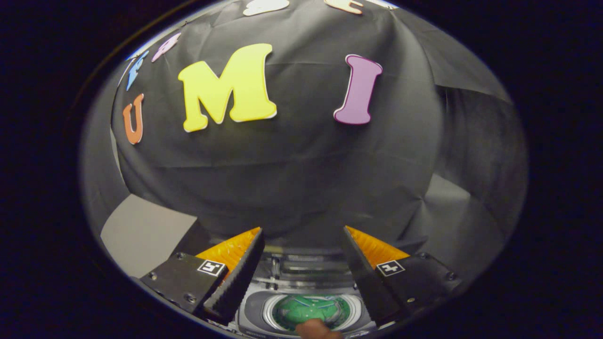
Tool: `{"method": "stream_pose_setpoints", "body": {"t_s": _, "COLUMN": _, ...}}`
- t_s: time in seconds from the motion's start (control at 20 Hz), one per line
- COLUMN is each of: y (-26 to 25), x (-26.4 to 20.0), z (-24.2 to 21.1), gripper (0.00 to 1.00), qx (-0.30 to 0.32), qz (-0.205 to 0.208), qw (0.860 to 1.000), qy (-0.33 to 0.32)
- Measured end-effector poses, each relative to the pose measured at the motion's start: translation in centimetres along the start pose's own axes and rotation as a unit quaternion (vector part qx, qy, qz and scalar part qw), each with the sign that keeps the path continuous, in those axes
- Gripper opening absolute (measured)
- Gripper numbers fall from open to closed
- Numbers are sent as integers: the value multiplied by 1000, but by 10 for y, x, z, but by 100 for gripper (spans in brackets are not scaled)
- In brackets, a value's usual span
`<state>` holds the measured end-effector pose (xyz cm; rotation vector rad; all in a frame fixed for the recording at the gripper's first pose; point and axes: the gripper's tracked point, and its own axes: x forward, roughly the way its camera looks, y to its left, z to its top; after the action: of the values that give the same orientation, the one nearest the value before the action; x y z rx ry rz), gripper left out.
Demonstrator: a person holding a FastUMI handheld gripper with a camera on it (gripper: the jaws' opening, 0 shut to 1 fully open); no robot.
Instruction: Put the clothes into the washing machine and then close the washing machine lid.
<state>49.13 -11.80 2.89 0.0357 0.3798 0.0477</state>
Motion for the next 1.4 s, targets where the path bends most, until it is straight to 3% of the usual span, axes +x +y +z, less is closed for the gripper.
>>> {"method": "stream_pose_setpoints", "body": {"t_s": 0.3, "y": -16, "x": 54, "z": -21, "gripper": 100, "qx": 9, "qz": 3, "qw": 1000, "qy": 22}}
{"method": "stream_pose_setpoints", "body": {"t_s": 0.4, "y": -21, "x": 62, "z": -42, "gripper": 100, "qx": 23, "qz": 3, "qw": 999, "qy": 45}}
{"method": "stream_pose_setpoints", "body": {"t_s": 0.45, "y": -21, "x": 62, "z": -36, "gripper": 100, "qx": 18, "qz": 3, "qw": 1000, "qy": 25}}
{"method": "stream_pose_setpoints", "body": {"t_s": 0.75, "y": -27, "x": 74, "z": -43, "gripper": 100, "qx": 12, "qz": -3, "qw": 999, "qy": 37}}
{"method": "stream_pose_setpoints", "body": {"t_s": 1.2, "y": -28, "x": 25, "z": -66, "gripper": 100, "qx": 17, "qz": -7, "qw": 999, "qy": 40}}
{"method": "stream_pose_setpoints", "body": {"t_s": 1.4, "y": -28, "x": -1, "z": -89, "gripper": 100, "qx": 18, "qz": -27, "qw": 999, "qy": 43}}
